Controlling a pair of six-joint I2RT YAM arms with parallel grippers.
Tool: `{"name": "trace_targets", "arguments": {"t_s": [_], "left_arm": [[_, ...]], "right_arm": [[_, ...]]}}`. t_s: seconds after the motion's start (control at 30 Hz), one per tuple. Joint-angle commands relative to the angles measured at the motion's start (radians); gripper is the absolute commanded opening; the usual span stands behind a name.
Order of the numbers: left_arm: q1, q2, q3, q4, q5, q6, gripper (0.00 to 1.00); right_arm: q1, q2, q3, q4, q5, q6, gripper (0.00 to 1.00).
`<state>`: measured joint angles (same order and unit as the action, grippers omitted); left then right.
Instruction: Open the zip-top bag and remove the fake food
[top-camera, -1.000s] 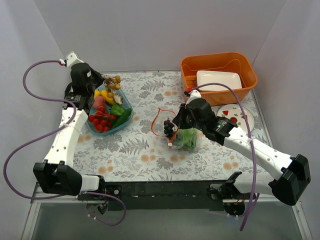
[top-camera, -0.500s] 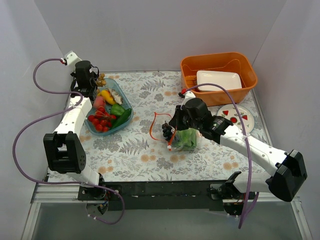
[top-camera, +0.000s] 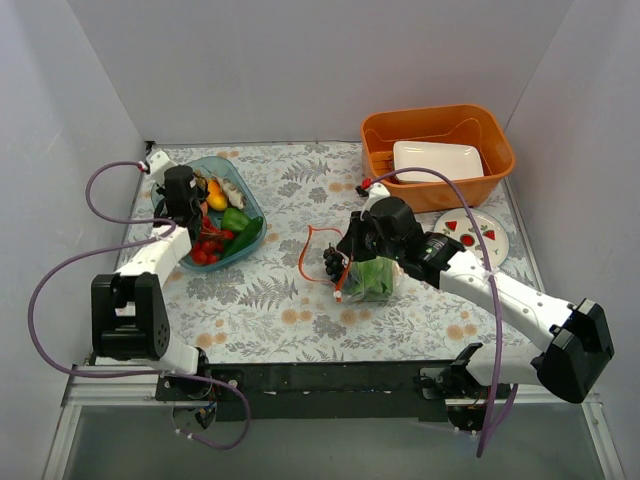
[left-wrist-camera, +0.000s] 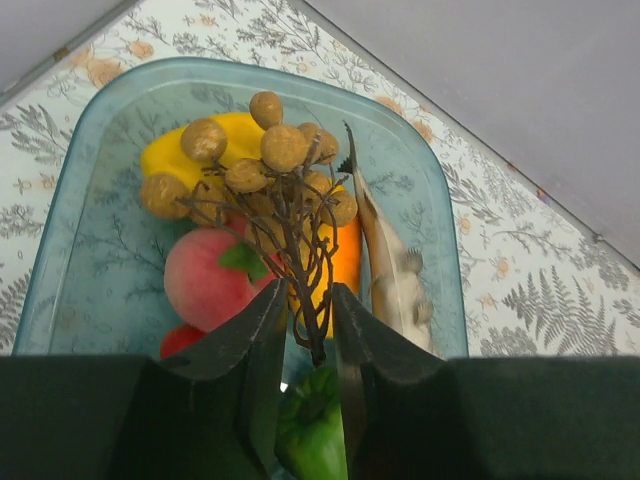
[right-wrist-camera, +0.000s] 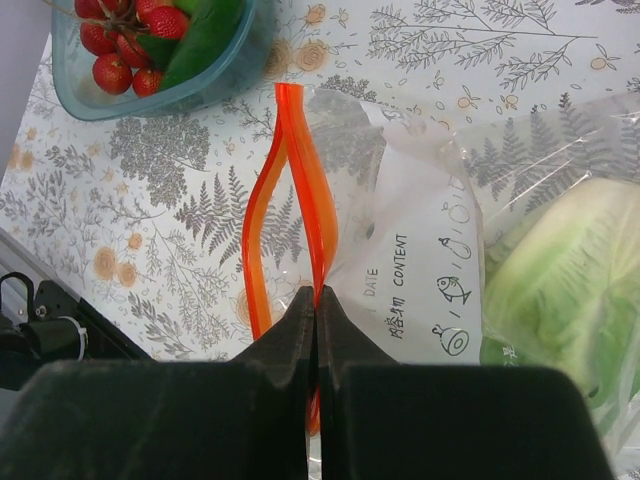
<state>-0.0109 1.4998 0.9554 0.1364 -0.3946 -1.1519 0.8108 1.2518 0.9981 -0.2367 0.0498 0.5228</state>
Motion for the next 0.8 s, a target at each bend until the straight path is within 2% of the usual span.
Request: {"name": "trace_targets", "arguments": {"t_s": [0.0,0.03,0.13,0.23,0.33,0.5,0.53,0.63,0.67,0.73,0.77], "left_arm": [[-0.008,-0.136,-0.063,0.040,0.043,-0.038,0.27],[-0.009,-0.145,-0.069,0.034,0.060,-0.040,0.32],[-0.014,-0.197,-0.098,0.016,0.068,-0.057,0.33],[-0.015,-0.255,-0.119,-0.006,0.100,-0.065,0.40],[-0.015,-0.315,-0.122,-0.053,0.128,-0.077,0.41],[-0.053,-0.404,-0.110,-0.159,0.264,-0.107,0.39],[-0.078,-0.417,-0.104,-0.179,0.275,-0.114,0.38],[-0.266,-0.457,-0.092,-0.241,0.192,-0.107,0.37],[-0.372,-0.461,-0.093,-0.257,0.183,-0.118,0.37],[-0.464,-0.463,-0.092,-0.274,0.156,-0.173,0.34],[-0.548,-0.461,-0.095,-0.281,0.148,-0.190,0.33]], "right_arm": [[-0.001,-0.045,-0.004,0.027,0.027,-0.009,0.01],[-0.001,-0.048,-0.004,0.025,0.028,-0.009,0.01],[0.001,-0.054,-0.001,0.017,0.035,-0.006,0.01],[-0.001,-0.054,-0.001,0.010,0.044,-0.006,0.01],[-0.001,-0.052,0.000,0.007,0.050,-0.006,0.01],[-0.001,-0.046,0.004,-0.007,0.073,-0.004,0.01],[-0.001,-0.042,0.004,-0.009,0.074,-0.004,0.01],[-0.001,-0.037,0.002,-0.015,0.081,0.002,0.01],[-0.001,-0.038,0.001,-0.016,0.082,0.006,0.01],[-0.001,-0.041,0.000,-0.023,0.093,0.009,0.01],[-0.001,-0.040,0.004,-0.030,0.100,0.013,0.01]]}}
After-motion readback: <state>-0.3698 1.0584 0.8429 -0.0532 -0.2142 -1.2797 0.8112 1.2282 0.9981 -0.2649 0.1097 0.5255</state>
